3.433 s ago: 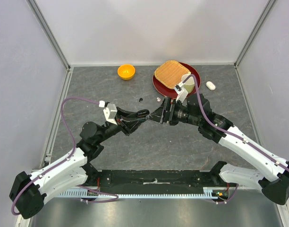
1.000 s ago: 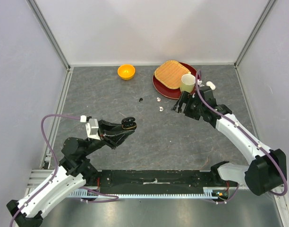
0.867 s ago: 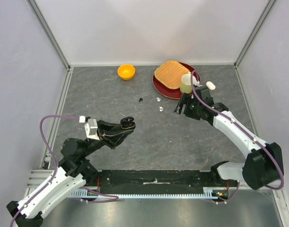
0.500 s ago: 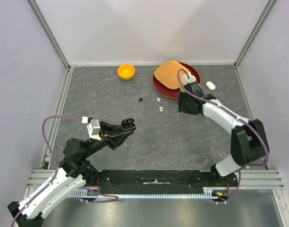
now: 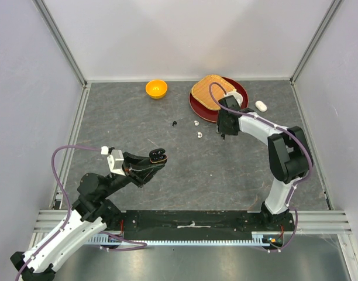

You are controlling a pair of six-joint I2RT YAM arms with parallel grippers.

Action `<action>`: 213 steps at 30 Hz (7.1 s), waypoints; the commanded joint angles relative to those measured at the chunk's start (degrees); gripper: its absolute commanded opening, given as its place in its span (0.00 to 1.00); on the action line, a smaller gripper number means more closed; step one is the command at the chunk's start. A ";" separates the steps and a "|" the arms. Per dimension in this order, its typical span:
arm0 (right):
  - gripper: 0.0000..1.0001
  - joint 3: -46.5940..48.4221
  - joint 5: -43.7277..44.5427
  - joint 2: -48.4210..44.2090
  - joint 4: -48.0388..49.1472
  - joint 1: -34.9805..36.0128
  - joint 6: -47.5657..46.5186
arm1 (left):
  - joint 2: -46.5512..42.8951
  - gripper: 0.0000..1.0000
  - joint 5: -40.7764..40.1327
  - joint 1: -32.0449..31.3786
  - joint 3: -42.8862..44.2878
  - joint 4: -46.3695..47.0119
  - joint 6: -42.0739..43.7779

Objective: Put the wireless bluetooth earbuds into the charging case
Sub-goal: Pick up the earbud from the center of the board, then place the earbud in the charging case.

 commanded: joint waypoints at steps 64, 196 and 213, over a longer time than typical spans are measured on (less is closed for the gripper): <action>0.38 4.43 2.82 9.11 2.22 -0.05 -2.51 | -1.73 0.02 -2.39 -0.14 -0.62 -4.11 3.72; 0.09 -18.86 12.93 -41.87 30.17 50.13 -6.46 | 18.04 0.02 -2.04 -0.14 2.11 17.69 -2.70; 0.09 -16.66 15.83 -40.38 27.01 50.22 4.70 | 17.51 0.02 -5.91 -0.06 -0.62 25.15 -1.38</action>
